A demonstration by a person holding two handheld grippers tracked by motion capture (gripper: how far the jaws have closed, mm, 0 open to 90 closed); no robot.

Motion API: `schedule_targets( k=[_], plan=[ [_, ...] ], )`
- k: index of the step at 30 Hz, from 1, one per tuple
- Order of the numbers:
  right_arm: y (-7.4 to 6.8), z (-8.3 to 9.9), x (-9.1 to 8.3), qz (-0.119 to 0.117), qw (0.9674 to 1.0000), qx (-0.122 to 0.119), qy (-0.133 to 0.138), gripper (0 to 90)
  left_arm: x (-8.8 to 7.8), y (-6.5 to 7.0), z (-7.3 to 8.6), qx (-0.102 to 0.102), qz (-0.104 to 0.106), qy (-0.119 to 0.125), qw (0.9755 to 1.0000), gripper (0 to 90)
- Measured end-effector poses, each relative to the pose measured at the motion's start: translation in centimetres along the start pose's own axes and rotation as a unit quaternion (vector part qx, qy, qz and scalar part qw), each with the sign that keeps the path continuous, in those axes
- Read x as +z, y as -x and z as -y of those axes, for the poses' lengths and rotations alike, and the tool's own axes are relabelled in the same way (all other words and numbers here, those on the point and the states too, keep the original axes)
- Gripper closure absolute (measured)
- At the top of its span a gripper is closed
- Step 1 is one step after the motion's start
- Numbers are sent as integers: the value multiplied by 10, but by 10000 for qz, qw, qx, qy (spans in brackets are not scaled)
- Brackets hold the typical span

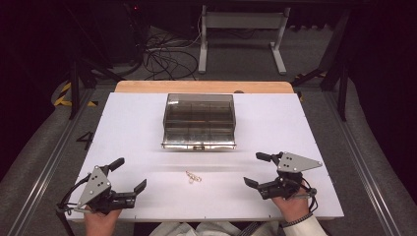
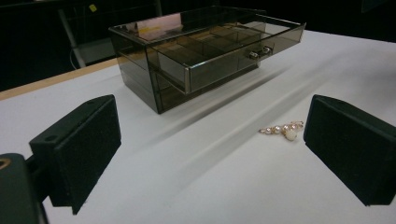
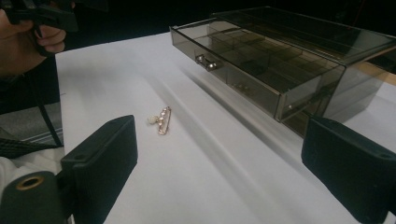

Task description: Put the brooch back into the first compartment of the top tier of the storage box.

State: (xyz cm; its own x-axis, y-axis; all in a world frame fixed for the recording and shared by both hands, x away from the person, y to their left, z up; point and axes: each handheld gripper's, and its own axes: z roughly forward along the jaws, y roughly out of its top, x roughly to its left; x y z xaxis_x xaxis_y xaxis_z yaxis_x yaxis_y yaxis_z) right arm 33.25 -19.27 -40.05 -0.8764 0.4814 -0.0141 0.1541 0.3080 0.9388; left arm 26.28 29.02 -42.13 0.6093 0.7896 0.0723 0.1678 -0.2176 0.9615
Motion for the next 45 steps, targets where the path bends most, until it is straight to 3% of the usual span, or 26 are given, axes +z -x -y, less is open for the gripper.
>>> schedule_targets(
  k=[12, 32, 45],
  plan=[
    [-5, -23, 29, -362, 9992, -142, -109, 121, 0, -1, 0, -17, 3, -9, 10000, 51],
    [-13, -43, 65, -760, 9963, -309, -238, 114, 0, -1, 0, 13, 0, -22, 10000, 54],
    [-15, -45, 81, -1017, 9940, -125, -374, 106, 0, -2, 0, 38, -10, -46, 10000, 55]
  ],
)
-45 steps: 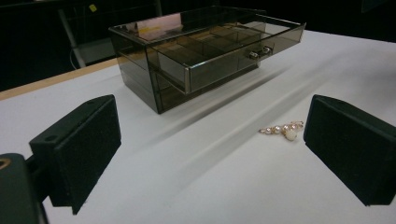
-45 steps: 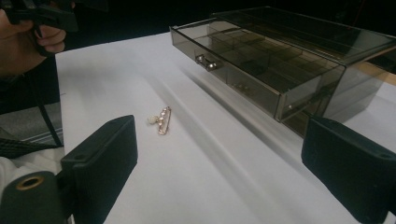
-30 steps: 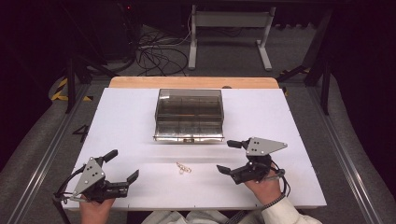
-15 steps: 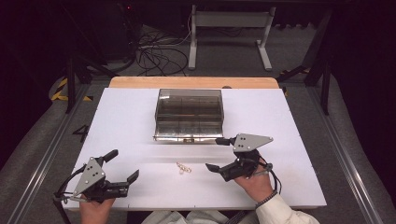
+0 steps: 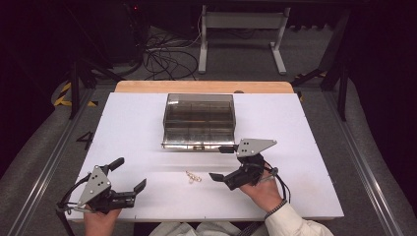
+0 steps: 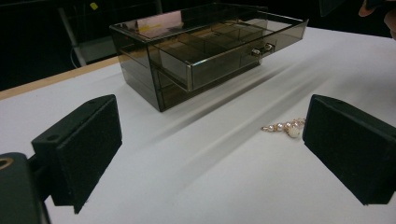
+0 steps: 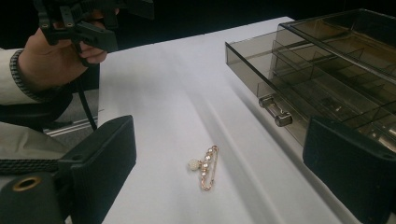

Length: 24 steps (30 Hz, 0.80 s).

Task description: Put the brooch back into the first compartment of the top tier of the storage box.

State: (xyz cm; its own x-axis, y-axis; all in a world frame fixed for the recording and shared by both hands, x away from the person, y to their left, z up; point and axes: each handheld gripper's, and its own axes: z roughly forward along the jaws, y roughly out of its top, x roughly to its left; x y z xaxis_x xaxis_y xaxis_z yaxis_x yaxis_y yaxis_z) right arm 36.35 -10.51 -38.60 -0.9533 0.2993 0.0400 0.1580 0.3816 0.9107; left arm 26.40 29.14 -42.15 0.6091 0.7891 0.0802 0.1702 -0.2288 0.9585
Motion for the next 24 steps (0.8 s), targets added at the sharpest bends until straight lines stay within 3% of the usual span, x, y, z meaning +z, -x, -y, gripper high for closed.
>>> schedule_targets(
  k=[8, 17, 24],
  plan=[
    [-7, -2, 1, 398, 9988, -270, -94, 166, 0, 0, 0, 0, -6, 21, 10000, 55],
    [-7, -1, 10, 241, 9990, -204, -318, 230, 0, 0, 0, -24, 3, 22, 10000, 55],
    [-3, 2, 31, 92, 9963, -57, -857, 289, 0, 0, 0, -43, 10, 14, 10000, 55]
  ],
)
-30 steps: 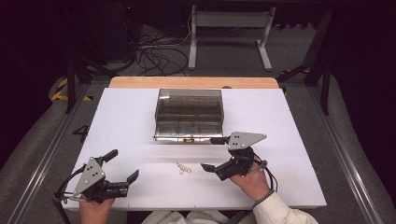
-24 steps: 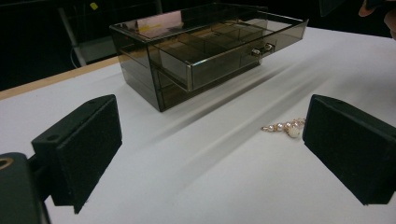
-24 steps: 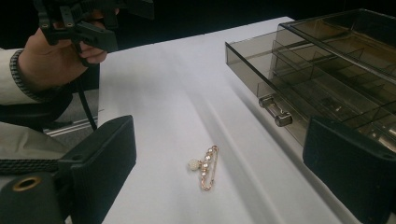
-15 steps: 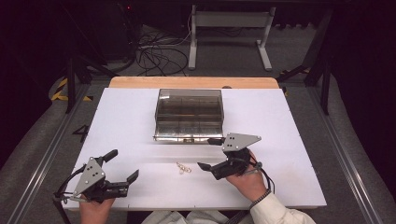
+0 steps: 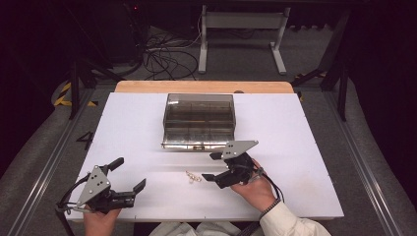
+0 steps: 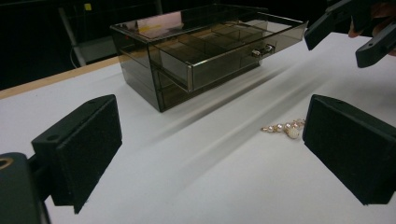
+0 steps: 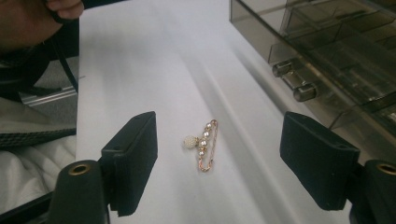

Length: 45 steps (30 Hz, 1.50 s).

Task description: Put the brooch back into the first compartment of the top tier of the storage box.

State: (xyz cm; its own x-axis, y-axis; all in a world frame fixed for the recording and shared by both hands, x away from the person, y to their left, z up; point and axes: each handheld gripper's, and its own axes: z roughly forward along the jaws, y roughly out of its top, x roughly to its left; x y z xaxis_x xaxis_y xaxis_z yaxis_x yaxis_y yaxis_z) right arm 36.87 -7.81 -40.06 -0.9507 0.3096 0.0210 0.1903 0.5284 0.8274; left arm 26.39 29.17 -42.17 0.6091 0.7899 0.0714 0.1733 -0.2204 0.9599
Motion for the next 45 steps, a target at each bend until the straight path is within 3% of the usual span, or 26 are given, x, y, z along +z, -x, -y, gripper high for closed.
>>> schedule_targets(
  k=[15, 21, 45],
  plan=[
    [0, 0, 32, -61, 9980, -122, -620, 311, 1, 0, 0, 13, 15, -17, 10000, 55],
    [-2, -1, 43, -51, 9962, -226, -838, 363, 1, 0, 0, 2, 18, -16, 10000, 55],
    [-4, -4, 68, -65, 9924, -384, -1165, 420, 0, -1, 0, 4, 3, -11, 10000, 55]
  ],
)
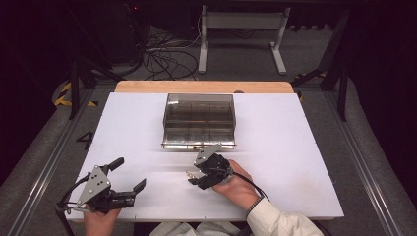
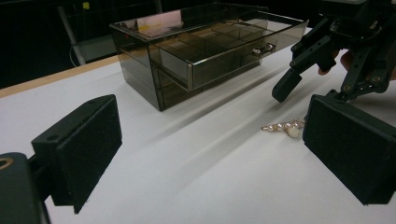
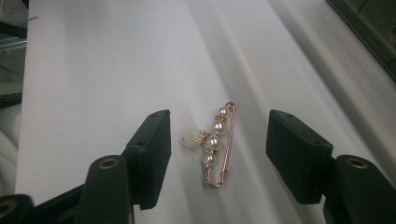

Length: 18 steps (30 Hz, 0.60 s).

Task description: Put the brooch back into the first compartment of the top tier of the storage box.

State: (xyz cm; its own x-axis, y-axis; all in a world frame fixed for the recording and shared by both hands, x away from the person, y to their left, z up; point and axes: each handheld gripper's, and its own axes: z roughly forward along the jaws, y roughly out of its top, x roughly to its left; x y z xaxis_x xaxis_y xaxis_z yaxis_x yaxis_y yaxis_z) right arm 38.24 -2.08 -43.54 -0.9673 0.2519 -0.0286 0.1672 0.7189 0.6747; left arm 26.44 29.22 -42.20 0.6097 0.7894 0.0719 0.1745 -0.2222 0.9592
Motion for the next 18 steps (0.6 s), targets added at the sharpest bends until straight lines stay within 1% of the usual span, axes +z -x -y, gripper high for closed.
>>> schedule_targets(
  k=[6, 7, 11, 12, 17, 18],
  plan=[
    [0, 1, 3, -15, 10000, 1, -78, 444, 0, 0, 0, 0, 1, 3, 10000, 55],
    [1, 1, 3, -6, 9999, 6, -133, 469, 0, 0, 0, 1, 0, 1, 10000, 55],
    [1, 2, 5, -4, 9997, -35, -241, 522, 0, 0, 0, 0, 6, -1, 10000, 55],
    [1, 2, 5, -4, 9997, -35, -241, 522, 0, 0, 0, 4, 5, -3, 10000, 55],
    [1, 3, 9, -37, 9994, -31, -332, 589, 0, 0, 0, 8, 1, 1, 10000, 55],
    [1, 3, 9, -37, 9994, -31, -332, 589, 0, 0, 0, 8, 1, 1, 10000, 55]
  ],
)
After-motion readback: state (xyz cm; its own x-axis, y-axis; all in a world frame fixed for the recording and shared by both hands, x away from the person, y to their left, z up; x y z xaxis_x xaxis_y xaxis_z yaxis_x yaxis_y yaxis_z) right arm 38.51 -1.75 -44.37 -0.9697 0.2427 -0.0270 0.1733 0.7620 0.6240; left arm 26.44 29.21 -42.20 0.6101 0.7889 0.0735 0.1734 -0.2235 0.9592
